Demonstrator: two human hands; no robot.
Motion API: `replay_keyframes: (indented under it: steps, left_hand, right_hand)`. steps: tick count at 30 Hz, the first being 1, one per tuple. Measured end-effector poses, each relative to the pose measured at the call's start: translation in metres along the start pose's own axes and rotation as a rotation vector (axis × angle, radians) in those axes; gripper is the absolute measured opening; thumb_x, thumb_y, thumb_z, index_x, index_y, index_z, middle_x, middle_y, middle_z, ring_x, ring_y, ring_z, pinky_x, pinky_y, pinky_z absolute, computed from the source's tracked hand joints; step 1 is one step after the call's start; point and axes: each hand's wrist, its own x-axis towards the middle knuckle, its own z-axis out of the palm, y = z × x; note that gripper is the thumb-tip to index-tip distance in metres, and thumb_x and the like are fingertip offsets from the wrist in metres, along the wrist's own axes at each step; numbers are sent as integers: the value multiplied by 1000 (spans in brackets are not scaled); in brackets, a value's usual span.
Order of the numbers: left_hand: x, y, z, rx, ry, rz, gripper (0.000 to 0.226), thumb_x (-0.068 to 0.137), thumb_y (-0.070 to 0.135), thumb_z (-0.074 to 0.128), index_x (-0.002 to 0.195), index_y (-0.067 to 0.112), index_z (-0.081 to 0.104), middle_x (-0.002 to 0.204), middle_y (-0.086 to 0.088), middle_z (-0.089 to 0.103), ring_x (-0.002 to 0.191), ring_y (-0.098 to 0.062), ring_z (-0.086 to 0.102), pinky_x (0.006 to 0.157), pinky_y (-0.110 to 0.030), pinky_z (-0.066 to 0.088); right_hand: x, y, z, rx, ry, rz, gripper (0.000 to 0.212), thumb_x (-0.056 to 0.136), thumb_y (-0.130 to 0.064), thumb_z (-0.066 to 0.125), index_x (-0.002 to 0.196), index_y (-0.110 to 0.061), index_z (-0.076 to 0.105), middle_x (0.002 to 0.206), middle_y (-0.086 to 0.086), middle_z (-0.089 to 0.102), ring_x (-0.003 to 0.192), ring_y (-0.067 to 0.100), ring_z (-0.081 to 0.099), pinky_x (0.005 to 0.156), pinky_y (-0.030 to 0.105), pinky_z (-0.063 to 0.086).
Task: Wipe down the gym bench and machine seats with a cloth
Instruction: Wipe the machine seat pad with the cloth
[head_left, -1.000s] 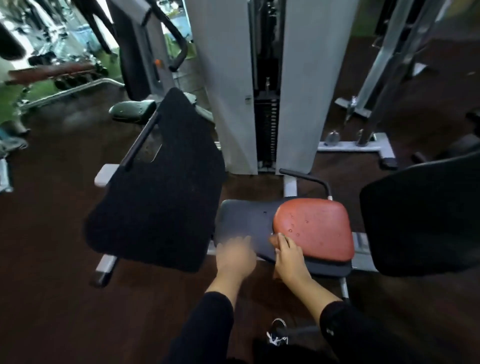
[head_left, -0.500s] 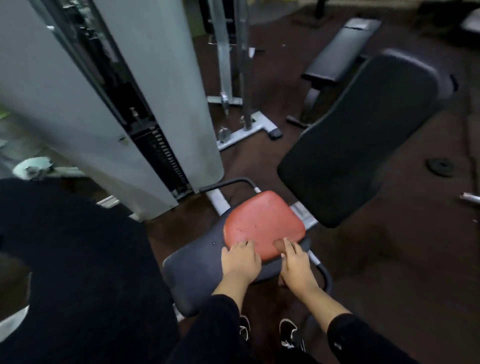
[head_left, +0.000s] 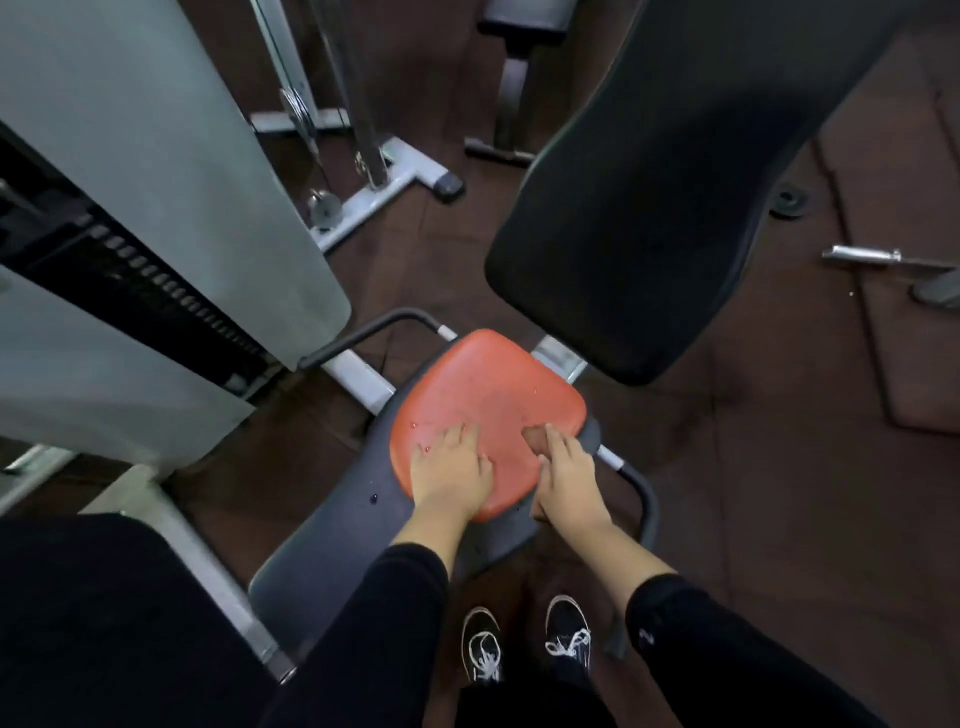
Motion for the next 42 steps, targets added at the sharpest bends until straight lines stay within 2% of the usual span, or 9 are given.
replay_keyframes:
  steps: [4, 11, 14, 17, 21, 24, 30, 36, 42]
  left_hand:
    - [42, -16, 34, -20, 3, -14, 55, 99, 35, 34, 152, 24, 22, 161, 1, 16, 146, -16, 17, 114, -44, 16]
    - [92, -29, 80, 33, 67, 77, 58, 100, 37, 30, 155, 24, 12, 163, 3, -1, 149, -14, 1, 118, -50, 5]
    - [110, -37, 92, 70, 101, 120, 59, 101, 39, 26, 155, 28, 7, 163, 3, -5, 149, -14, -4, 117, -54, -2]
    - [121, -45, 99, 84, 155, 164, 56, 101, 42, 23, 154, 31, 9, 163, 2, -2, 149, -14, -5, 115, -54, -8]
    - [126, -54, 115, 81, 269, 206, 56, 99, 46, 20, 154, 33, 18, 162, 2, 7, 149, -15, 2, 114, -51, -12]
    - [127, -54, 121, 82, 296, 194, 56, 98, 46, 21, 153, 34, 22, 162, 2, 11, 149, -15, 5, 116, -51, -10]
    - [128, -55, 123, 75, 314, 183, 55, 98, 45, 27, 152, 34, 24, 161, 3, 13, 149, -15, 7, 117, -52, -5]
    - [130, -57, 126, 72, 315, 176, 55, 98, 46, 26, 152, 36, 19, 161, 5, 9, 149, -13, 3, 118, -53, -5]
    - [130, -55, 126, 62, 331, 174, 55, 97, 44, 29, 152, 34, 26, 161, 4, 15, 149, -15, 8, 118, -53, -3]
  right_hand:
    - [44, 18, 39, 42, 51, 8, 46, 99, -13, 36, 144, -6, 28, 147, 15, 32, 128, 36, 35, 107, 38, 24]
    - [102, 48, 78, 55, 114, -66, 47, 101, -13, 32, 147, -8, 23, 155, 12, 19, 142, 29, 16, 115, 29, 7]
    - [118, 58, 88, -81, 69, -137, 50, 102, -22, 29, 149, -14, 16, 158, 7, 3, 146, 26, -2, 116, 35, -6]
    - [124, 63, 92, -224, 85, -206, 52, 101, -35, 25, 150, -25, 11, 159, -1, -4, 145, 20, -11, 116, 43, -9]
    - [124, 69, 100, -229, 119, -253, 50, 98, -42, 19, 148, -37, 17, 158, -6, 7, 146, 19, -5, 117, 43, -4]
    - [130, 72, 101, -244, 142, -254, 48, 98, -41, 20, 147, -36, 23, 157, -5, 16, 146, 20, 1, 117, 41, -2]
    - [170, 76, 85, -298, 127, -276, 48, 100, -36, 20, 147, -33, 22, 157, -3, 18, 146, 23, 5, 118, 41, 4]
    - [186, 109, 68, -127, 192, 0, 47, 101, -25, 24, 148, -23, 22, 156, -1, 22, 145, 22, 9, 119, 38, 8]
    - [128, 89, 100, -139, 259, 13, 53, 96, -32, 19, 147, -20, 26, 156, 4, 19, 145, 29, 8, 117, 45, 7]
